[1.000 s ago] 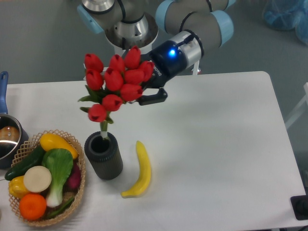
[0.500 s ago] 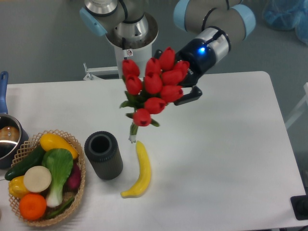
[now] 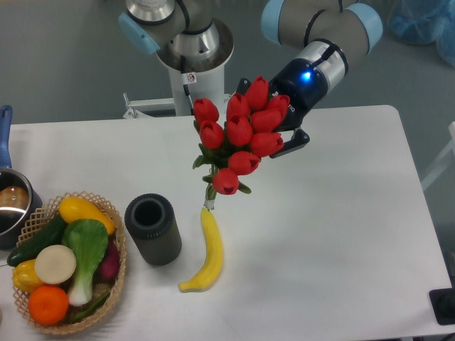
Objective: Pick up the flowers from the vase
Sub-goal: 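Raise the tulips higher and carry them away from the vase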
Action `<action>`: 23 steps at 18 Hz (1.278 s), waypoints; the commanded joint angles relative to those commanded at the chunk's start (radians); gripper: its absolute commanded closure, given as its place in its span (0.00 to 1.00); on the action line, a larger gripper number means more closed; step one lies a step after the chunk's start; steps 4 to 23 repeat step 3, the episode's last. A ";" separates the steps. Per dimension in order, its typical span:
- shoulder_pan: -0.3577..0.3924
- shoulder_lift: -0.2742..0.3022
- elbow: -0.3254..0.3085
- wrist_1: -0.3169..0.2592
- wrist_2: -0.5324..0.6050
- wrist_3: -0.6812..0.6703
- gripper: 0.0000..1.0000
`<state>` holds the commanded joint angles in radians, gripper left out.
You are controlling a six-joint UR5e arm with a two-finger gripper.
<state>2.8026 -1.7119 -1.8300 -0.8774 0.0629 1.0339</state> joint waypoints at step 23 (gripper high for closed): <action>0.009 0.000 0.002 0.000 0.000 -0.002 0.59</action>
